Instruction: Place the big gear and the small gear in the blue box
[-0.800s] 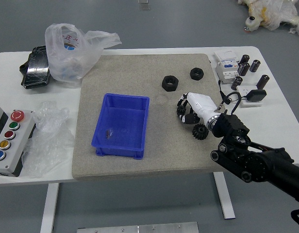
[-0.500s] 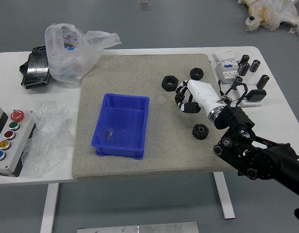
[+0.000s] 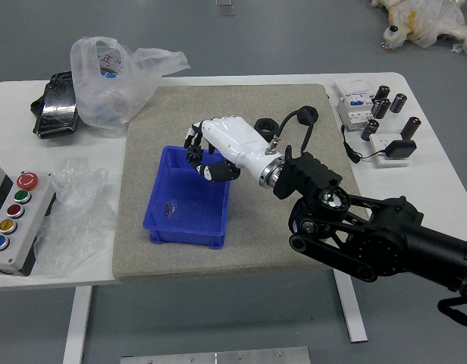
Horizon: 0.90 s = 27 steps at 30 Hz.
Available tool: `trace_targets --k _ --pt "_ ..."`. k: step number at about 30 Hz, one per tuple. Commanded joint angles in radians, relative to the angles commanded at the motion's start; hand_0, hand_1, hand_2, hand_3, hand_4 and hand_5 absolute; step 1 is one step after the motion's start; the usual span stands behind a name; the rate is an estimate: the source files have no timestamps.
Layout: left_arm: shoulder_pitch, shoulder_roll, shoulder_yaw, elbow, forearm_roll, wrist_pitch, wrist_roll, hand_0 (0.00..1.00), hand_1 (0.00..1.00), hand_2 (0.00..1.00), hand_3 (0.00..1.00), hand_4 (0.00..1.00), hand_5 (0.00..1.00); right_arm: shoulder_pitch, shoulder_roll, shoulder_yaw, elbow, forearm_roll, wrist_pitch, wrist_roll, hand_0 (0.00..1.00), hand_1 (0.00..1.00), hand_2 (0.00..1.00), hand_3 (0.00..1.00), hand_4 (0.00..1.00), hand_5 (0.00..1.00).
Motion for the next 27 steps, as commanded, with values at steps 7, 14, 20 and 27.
trace_targets --k 7,14,20,27 --pt "0.0 0.0 -0.003 -0.001 0.004 -0.001 0.002 0.702 0.64 0.629 0.711 0.711 0.432 0.005 0.013 -0.015 -0.036 -0.014 0.057 -0.028 0.524 0.77 0.8 0.72 0.405 0.083" --pt "0.001 -0.002 -0.006 -0.001 0.006 -0.001 0.003 0.702 0.64 0.629 0.711 0.711 0.433 -0.017 0.006 0.018 -0.052 -0.018 0.078 -0.049 0.732 0.895 0.899 0.9 0.731 0.174" --pt "0.001 -0.002 -0.006 -0.001 0.005 -0.001 0.003 0.702 0.64 0.628 0.711 0.711 0.434 -0.052 -0.006 0.077 -0.051 -0.019 0.079 -0.06 0.827 0.933 0.939 0.969 0.872 0.278" --pt "0.002 -0.007 0.002 0.0 -0.01 0.003 -0.002 0.702 0.64 0.628 0.711 0.711 0.433 -0.203 -0.098 0.262 0.048 -0.019 0.005 -0.062 0.77 0.889 0.902 0.949 0.876 0.272"
